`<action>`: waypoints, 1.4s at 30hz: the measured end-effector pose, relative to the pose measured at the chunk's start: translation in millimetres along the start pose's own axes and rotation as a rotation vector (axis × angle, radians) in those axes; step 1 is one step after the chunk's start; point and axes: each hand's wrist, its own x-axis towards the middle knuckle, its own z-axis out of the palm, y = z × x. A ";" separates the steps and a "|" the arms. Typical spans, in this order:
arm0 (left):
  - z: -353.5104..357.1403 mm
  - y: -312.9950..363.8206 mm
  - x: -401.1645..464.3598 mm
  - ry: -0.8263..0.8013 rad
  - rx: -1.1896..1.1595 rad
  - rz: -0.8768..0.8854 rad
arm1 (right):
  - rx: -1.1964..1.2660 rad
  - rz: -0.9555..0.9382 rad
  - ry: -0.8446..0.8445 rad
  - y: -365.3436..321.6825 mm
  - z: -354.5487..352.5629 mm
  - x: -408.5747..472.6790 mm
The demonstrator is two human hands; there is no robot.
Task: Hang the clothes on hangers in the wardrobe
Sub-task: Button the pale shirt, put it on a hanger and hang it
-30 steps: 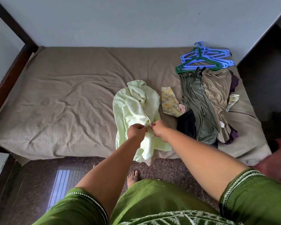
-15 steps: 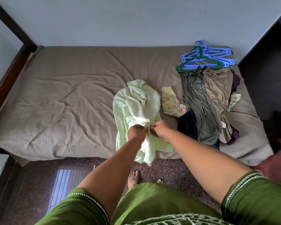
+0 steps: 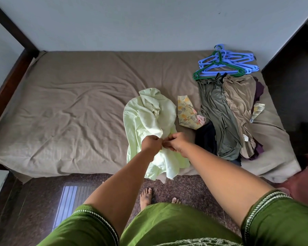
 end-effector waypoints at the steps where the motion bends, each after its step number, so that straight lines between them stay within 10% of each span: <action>1: -1.2 -0.1 1.8 -0.013 -0.016 -0.008 | 0.009 0.014 -0.010 -0.8 -0.4 -0.4; 9: -6.9 -4.4 20.8 -0.153 -0.146 0.056 | 0.330 0.168 -0.163 -19.6 -2.0 -8.0; 18: -2.4 -0.9 -12.2 -0.203 -0.114 0.129 | -0.312 -0.066 0.009 -10.3 3.0 0.8; 26: 11.9 -29.0 -28.2 -0.218 0.028 0.192 | -0.398 0.102 -0.284 4.7 -12.4 -14.6; 34: 23.9 -54.8 -22.6 -0.210 -0.150 -0.310 | -0.465 0.074 -0.318 21.3 -18.8 -17.5; 42: 24.9 -60.2 -45.4 -0.171 0.241 -0.045 | -0.842 -0.003 -0.290 47.2 -5.1 -14.5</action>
